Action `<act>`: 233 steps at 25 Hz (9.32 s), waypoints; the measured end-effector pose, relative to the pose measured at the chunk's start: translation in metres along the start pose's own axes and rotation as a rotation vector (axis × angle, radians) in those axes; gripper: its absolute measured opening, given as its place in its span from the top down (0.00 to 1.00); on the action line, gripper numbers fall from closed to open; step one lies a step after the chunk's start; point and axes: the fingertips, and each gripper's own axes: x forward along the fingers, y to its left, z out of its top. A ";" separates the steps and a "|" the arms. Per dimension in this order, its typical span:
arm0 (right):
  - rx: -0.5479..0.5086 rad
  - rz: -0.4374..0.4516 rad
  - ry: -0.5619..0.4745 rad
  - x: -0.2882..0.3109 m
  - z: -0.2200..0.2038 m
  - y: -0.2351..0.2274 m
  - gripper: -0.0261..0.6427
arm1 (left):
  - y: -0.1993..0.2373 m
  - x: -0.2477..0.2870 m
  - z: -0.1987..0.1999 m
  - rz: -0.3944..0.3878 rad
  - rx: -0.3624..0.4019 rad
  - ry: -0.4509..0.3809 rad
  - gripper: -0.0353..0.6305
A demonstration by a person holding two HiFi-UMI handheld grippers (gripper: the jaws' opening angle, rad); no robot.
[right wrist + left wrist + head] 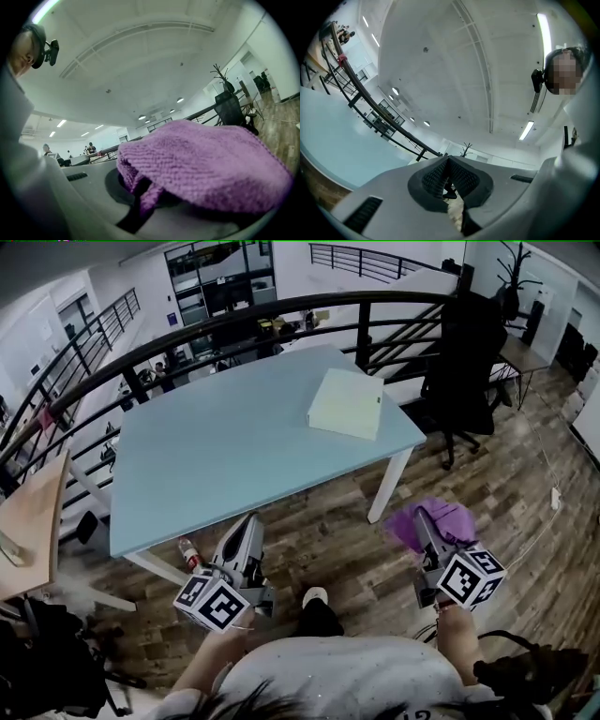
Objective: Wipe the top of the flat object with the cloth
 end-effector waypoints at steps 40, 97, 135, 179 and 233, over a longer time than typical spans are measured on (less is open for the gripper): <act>-0.094 0.121 -0.054 0.410 0.166 -0.208 0.91 | 0.165 0.477 -0.020 -0.115 0.207 0.227 0.94; -0.535 -0.044 0.677 0.536 0.031 -0.397 0.92 | 0.301 0.549 -0.202 0.270 0.321 0.829 0.52; -0.723 0.271 0.669 0.568 -0.014 -0.290 0.91 | 0.305 0.550 -0.202 0.286 0.358 0.826 0.52; -0.946 0.511 0.665 0.595 -0.050 -0.176 0.91 | 0.282 0.494 -0.201 0.270 0.338 0.742 0.54; -0.429 0.314 0.802 0.573 -0.067 -0.149 0.91 | 0.276 0.481 -0.201 0.064 0.277 0.545 0.57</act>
